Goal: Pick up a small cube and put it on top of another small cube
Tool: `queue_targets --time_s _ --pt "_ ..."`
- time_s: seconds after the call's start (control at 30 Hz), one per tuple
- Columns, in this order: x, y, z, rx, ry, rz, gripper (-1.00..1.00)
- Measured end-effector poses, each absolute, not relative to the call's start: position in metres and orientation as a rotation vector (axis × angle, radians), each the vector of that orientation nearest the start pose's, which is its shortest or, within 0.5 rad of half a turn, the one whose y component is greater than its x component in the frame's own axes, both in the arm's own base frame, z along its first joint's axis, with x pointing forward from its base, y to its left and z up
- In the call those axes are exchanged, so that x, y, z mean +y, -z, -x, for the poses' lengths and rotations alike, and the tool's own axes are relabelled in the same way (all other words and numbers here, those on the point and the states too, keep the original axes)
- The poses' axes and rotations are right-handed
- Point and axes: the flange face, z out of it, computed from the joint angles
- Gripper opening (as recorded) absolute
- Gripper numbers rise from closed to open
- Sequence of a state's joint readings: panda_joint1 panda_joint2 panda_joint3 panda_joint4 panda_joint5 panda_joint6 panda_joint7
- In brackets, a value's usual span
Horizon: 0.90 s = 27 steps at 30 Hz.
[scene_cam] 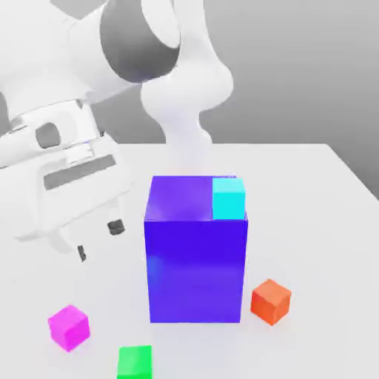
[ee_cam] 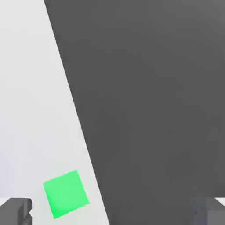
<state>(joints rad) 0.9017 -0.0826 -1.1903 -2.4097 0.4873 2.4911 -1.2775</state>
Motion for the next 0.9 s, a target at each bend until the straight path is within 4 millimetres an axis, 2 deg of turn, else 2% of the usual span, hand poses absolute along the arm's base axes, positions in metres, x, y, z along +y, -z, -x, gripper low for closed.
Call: queue_targets --time_s 0.27,0.47,0.67,0.9 --pt "-0.152 -0.269 -0.464 -1.29 0.374 2.672 0.0" --pt "-0.164 -0.233 -0.451 -1.603 0.271 2.56 0.0" --pt "-0.179 -0.208 -0.435 -1.908 0.166 2.407 0.0" --pt "-0.199 -0.194 -0.417 -2.241 0.042 2.178 0.0"
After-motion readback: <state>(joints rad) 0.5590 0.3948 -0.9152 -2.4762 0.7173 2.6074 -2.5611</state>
